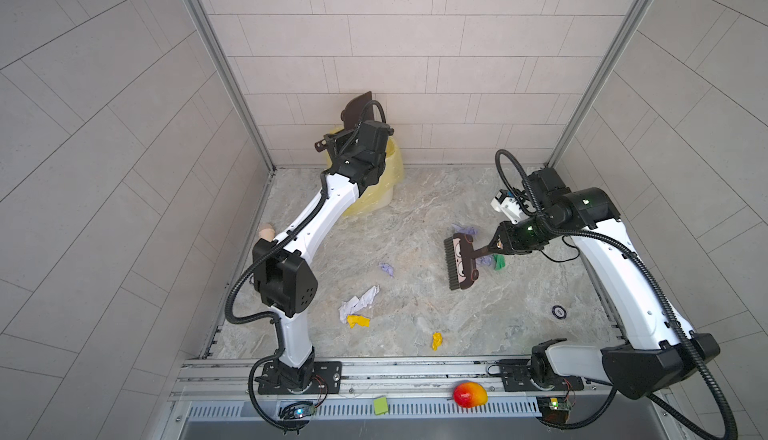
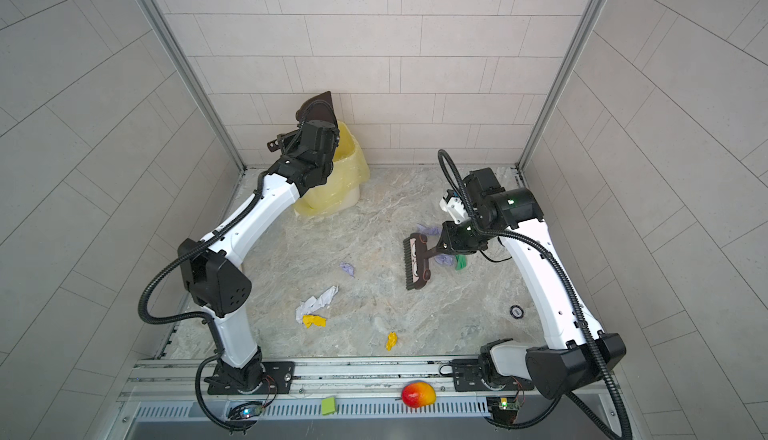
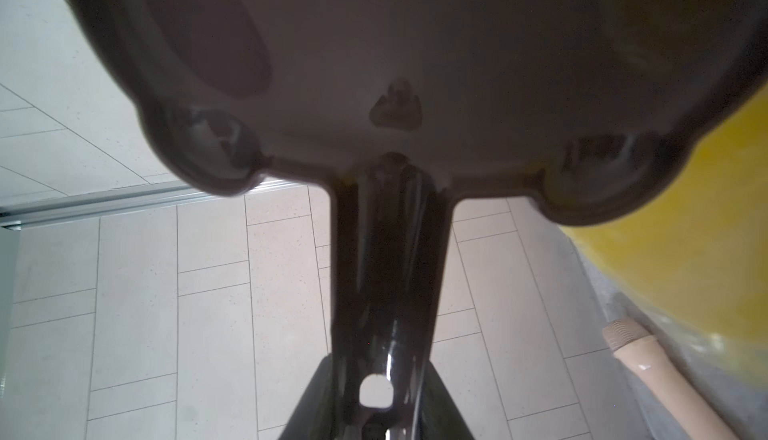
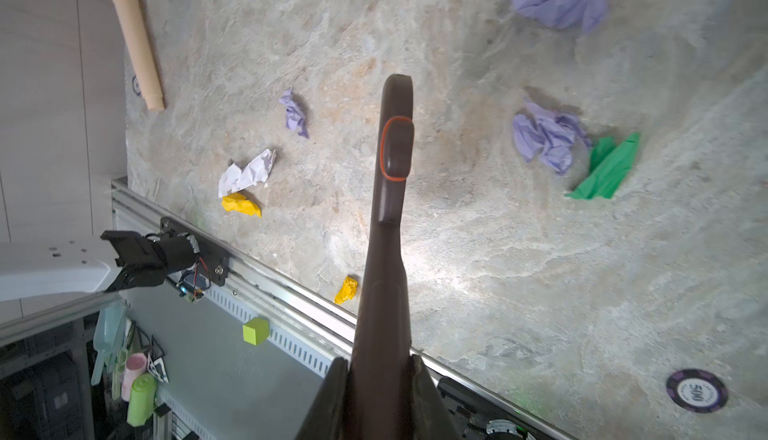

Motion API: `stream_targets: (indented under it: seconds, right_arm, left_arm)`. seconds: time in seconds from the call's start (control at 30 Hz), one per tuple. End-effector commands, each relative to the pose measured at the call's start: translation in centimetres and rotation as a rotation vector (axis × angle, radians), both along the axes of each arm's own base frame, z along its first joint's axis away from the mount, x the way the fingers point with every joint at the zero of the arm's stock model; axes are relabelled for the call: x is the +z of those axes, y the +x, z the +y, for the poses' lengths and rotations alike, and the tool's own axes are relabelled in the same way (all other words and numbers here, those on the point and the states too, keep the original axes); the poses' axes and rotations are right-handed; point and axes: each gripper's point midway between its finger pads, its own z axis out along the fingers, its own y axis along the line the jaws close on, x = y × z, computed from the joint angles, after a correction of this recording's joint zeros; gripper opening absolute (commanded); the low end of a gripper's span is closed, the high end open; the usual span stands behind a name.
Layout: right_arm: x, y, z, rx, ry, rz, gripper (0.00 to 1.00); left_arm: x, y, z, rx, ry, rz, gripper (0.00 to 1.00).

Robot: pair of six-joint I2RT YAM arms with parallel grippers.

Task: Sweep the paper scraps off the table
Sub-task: 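Tip the dustpan over the yellow bin with the left gripper, then lower the dustpan near the yellow scrap while right brush moves toward it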

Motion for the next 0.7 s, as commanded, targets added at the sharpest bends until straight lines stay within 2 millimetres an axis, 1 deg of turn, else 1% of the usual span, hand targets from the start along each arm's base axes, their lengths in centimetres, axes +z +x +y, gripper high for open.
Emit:
stream_targets:
  seconds: [0.0,0.1,0.23,0.33,0.4,0.47,0.6,0.67]
  right_arm:
    - [0.6,-1.8,3.0,0.116,0.061,-0.02,0.0]
    - [0.3,-3.8,5.1,0.211,0.072,-0.008,0.0]
    - [-0.6,-6.2,6.2,0.296,0.053,0.013,0.0]
    - [-1.7,-7.8,6.8,0.362,0.019,0.026,0.0]
    - [-2.4,-8.5,7.2,0.398,-0.001,0.03,0.0]
    - [-2.7,-8.8,7.5,0.421,-0.014,0.027,0.0]
    - [-3.2,-9.0,8.2,0.466,-0.043,0.019,0.0]
    - [-3.7,-9.2,8.4,0.491,-0.078,0.025,0.0]
  left_arm:
    - [1.5,-3.6,-1.1,-0.036,-0.222,-0.091,0.0]
    - [0.7,-5.3,-2.4,-0.071,-0.366,-0.09,0.0]
    - [-0.4,-7.1,-3.6,-0.099,-0.548,-0.067,0.0]
    - [-1.4,-8.4,-4.9,-0.131,-0.708,-0.03,0.0]
    - [-2.2,-9.1,-5.9,-0.153,-0.807,-0.005,0.0]
    - [-3.0,-9.6,-6.6,-0.167,-0.868,0.02,0.0]
    - [-4.1,-10.0,-6.9,-0.161,-0.876,0.051,0.0]
    - [-4.4,-10.2,-7.1,-0.16,-0.886,0.058,0.0]
